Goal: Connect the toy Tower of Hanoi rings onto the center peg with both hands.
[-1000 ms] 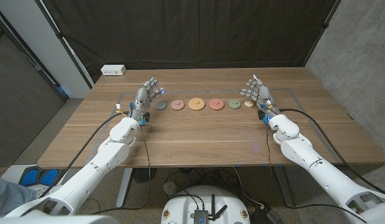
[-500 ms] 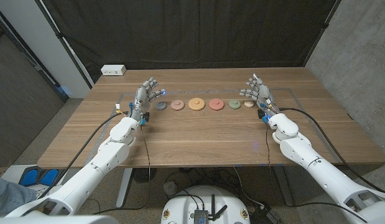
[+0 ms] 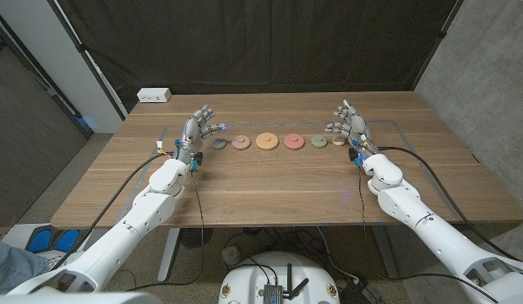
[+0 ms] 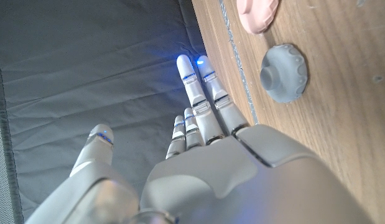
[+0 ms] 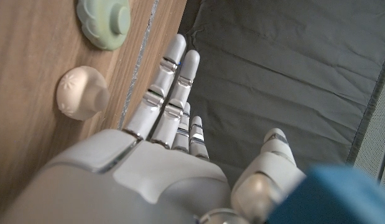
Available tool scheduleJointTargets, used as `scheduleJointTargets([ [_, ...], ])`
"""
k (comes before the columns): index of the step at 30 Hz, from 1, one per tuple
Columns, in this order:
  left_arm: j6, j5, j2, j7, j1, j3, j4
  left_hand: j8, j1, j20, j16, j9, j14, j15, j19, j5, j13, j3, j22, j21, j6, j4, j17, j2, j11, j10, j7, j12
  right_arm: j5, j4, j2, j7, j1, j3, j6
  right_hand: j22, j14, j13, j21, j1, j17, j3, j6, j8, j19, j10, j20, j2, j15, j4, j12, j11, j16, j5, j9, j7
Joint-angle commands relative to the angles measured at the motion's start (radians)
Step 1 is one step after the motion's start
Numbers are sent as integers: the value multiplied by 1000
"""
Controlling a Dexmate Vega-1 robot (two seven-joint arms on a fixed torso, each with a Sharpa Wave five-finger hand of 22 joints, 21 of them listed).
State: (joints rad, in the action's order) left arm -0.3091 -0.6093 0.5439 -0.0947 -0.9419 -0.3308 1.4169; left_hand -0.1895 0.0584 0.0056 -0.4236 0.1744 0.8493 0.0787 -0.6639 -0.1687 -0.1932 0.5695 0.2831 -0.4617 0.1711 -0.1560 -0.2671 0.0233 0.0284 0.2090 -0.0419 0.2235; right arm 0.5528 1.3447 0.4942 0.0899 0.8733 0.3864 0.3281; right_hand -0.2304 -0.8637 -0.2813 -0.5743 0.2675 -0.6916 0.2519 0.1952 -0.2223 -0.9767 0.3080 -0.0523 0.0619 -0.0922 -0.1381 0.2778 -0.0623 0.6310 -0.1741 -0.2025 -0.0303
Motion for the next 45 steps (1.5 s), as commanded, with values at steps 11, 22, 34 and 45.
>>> scheduleJointTargets([
  [11, -11, 19, -5, -49, -22, 11, 14, -11, 78, -39, -159, 7, 152, 66, -124, -5, -8, -12, 90, -117, 65, -17, -104, -11, -1, 85, -14, 8, -21, -7, -13, 33, -1, 9, -5, -55, -103, -15, -81, 3, -102, -2, 31, -8, -91, 41, -50, -1, -69, -7, 11, 6, 112, -6, -3, 1],
  [22, -32, 17, -19, -53, -25, 14, -5, -11, 132, -81, -291, 10, 185, 115, -189, -5, -12, -30, 180, -212, 108, -18, -227, -1, 29, 130, -21, 5, -27, -16, -20, 22, -21, 22, -12, -110, -112, -27, -134, 37, -209, 4, 42, -8, -113, 51, -76, 0, -108, -18, 4, 9, 207, -6, -6, 0],
  [34, -14, 56, -17, -116, -36, 13, 14, -11, 207, -209, -517, 14, 319, 140, -367, -6, -13, -36, 279, -371, 167, -13, -428, 22, -1, 195, 4, 0, -54, 2, -23, 80, -11, 21, -27, -209, -216, -42, -256, 103, -329, 36, 108, -21, -231, 117, -162, 5, -128, -25, 4, 17, 342, -6, -11, -1],
  [45, -6, 64, -15, -139, -55, 16, 34, -9, 213, -218, -537, 14, 335, 140, -382, -7, -14, -34, 282, -384, 181, -12, -442, 35, -53, 159, 12, -18, -72, 6, -27, 119, 5, 16, -16, -284, -245, -52, -313, 112, -512, 63, 202, -42, -237, 157, -164, -9, -125, -17, -8, 22, 454, -9, -13, -23],
])
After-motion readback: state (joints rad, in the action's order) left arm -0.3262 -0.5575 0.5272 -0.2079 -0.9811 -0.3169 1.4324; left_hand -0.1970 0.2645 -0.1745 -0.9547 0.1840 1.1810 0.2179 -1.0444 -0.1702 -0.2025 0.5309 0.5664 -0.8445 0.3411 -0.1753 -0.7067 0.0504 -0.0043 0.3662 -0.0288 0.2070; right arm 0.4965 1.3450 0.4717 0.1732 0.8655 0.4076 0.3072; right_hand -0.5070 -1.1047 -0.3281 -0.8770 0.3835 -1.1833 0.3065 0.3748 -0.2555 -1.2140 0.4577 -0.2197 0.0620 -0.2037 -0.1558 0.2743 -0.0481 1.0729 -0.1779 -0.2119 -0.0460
